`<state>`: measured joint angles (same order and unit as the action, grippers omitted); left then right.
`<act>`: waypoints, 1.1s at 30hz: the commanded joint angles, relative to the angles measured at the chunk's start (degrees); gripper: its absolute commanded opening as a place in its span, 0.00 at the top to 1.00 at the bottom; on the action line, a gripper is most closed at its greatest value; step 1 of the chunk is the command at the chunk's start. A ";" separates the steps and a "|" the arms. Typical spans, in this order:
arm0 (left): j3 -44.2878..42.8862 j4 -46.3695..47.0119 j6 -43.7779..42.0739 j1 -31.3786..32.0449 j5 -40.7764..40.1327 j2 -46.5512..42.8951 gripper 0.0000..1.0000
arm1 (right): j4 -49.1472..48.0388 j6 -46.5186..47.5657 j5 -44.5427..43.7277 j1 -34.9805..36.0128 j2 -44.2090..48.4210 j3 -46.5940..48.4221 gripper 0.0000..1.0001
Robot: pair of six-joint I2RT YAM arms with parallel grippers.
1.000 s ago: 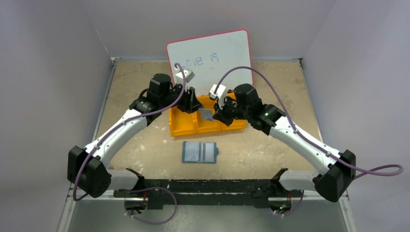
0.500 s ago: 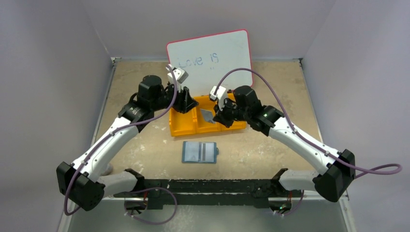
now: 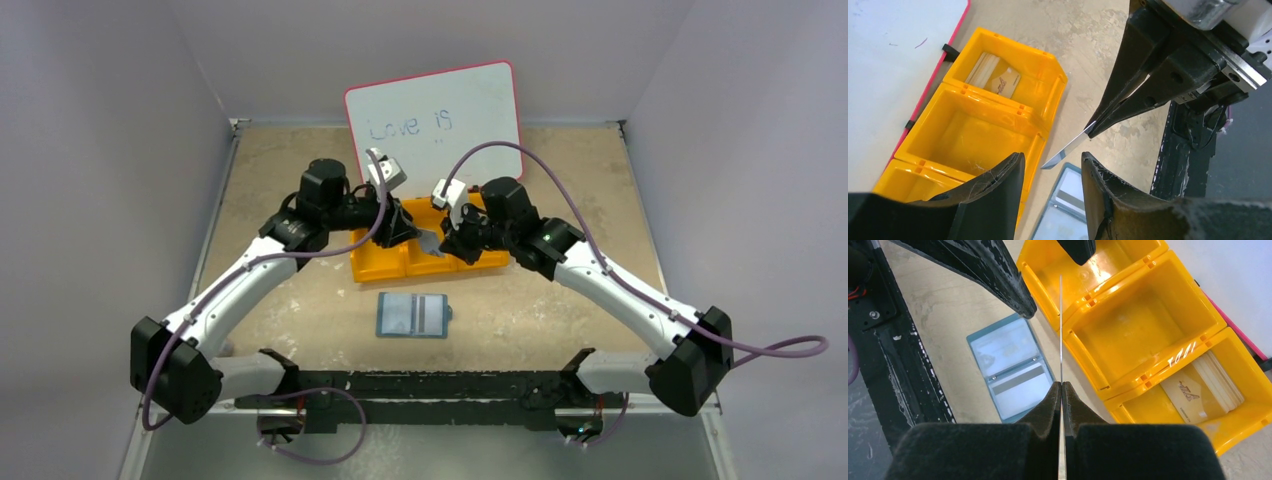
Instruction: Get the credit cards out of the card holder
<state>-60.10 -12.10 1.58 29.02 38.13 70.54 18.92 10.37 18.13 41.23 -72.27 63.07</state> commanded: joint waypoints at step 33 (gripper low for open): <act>-10.32 -14.17 -18.08 1.04 11.67 7.24 1.00 | -6.32 0.94 2.43 -0.05 3.31 -1.29 1.00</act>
<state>-68.10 -27.86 -15.68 29.85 48.73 78.08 15.88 11.25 20.45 41.12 -70.74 62.22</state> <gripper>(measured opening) 0.013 0.004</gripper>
